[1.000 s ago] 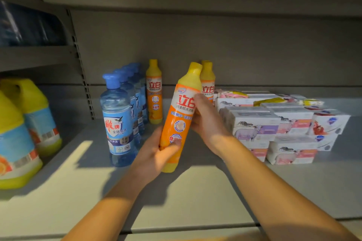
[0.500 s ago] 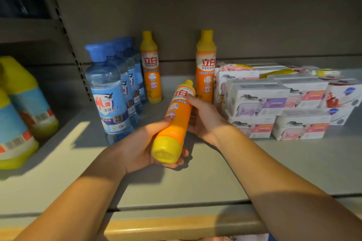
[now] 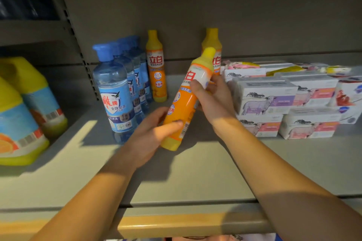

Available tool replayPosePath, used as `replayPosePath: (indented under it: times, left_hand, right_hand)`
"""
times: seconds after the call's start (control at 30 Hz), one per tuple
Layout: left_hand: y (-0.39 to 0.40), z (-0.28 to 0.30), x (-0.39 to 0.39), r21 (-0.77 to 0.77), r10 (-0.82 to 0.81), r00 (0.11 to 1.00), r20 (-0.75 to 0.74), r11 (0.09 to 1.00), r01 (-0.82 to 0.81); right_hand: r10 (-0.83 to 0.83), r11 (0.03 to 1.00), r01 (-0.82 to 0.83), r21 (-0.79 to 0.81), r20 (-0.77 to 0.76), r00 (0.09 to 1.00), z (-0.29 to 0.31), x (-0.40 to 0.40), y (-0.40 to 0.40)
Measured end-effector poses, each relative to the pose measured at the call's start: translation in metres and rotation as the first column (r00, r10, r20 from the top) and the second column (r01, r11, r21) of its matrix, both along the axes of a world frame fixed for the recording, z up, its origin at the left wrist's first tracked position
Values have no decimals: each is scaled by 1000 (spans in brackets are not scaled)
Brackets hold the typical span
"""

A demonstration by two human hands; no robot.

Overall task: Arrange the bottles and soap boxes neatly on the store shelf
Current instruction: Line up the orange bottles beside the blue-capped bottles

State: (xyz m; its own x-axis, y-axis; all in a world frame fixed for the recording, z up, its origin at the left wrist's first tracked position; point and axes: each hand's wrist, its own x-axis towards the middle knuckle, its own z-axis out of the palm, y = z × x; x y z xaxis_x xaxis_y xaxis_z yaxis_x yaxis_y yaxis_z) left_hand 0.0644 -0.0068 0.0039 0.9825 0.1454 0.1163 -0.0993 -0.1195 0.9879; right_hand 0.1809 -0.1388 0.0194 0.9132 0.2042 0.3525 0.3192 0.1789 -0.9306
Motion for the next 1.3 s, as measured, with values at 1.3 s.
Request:
replayPosePath:
  times: [1.3]
  left_hand:
    - [3, 3, -5, -555, -310, 943, -119, 808, 196]
  right_hand:
    - [167, 986, -165, 36, -71, 983, 2, 1, -3]
